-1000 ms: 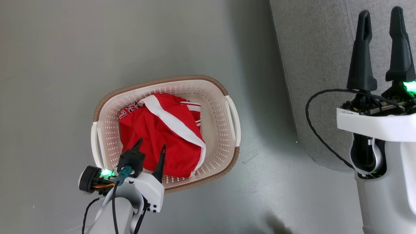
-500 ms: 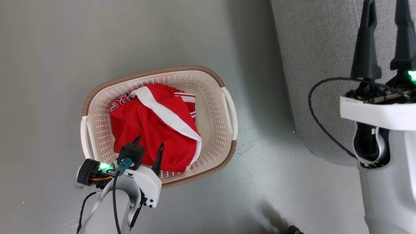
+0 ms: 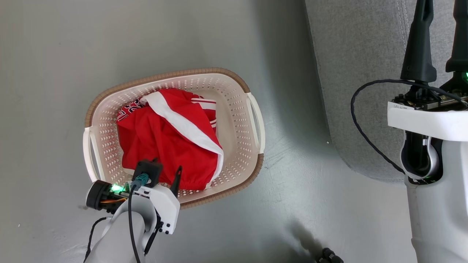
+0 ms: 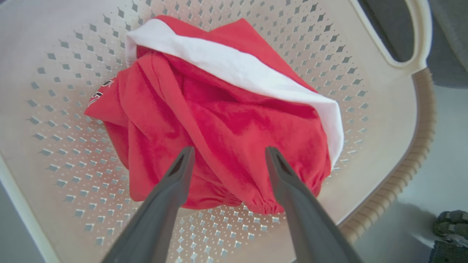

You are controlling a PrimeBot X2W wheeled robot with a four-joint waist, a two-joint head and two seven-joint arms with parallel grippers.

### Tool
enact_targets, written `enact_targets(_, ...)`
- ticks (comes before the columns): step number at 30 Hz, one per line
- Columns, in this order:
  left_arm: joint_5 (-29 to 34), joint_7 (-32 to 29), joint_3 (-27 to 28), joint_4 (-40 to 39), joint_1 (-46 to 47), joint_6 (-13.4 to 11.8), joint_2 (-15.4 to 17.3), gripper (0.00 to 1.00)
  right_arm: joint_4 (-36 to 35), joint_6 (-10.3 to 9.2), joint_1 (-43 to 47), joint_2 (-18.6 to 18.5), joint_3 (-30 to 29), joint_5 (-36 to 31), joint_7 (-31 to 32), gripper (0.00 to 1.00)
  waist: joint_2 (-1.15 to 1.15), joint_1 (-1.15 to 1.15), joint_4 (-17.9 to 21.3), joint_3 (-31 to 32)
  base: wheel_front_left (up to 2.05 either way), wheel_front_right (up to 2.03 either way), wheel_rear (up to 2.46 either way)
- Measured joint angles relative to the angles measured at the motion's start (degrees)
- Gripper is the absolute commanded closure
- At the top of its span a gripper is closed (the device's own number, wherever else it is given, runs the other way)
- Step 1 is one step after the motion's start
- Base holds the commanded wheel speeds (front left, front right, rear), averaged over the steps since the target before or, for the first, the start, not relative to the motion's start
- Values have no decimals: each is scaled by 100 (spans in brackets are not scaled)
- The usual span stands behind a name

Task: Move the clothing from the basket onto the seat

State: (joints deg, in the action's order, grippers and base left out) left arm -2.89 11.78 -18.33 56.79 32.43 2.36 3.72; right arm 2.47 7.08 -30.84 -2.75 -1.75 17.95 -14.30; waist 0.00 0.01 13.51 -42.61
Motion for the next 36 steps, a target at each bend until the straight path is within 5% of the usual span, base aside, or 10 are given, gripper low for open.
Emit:
enact_targets(28, -202, -448, 121, 804, 588, 22, -12, 0, -33, 0, -225, 0, 10, 19, 0, 0, 0, 0, 192, -454, 0, 0, 0)
enact_targets(29, -202, -448, 121, 815, 611, 23, -13, 14, -35, 0, -225, 1, 10, 19, 0, 0, 0, 0, 200, -468, 0, 0, 0)
enact_targets(32, -202, -419, 116, 803, 695, 24, -15, 87, -36, 0, -224, 0, 8, 19, 0, 0, 0, 0, 224, -507, 0, 0, 0)
enact_targets(33, -202, -411, 111, 801, 723, 25, -16, 100, -36, 0, -224, 1, 9, 19, 0, 0, 0, 0, 230, -517, 0, 0, 0)
enact_targets(36, -202, -347, 100, 806, 784, 68, -19, 100, -33, 0, -224, 1, -5, 19, 0, 0, 0, 0, 234, -514, 0, 0, 0)
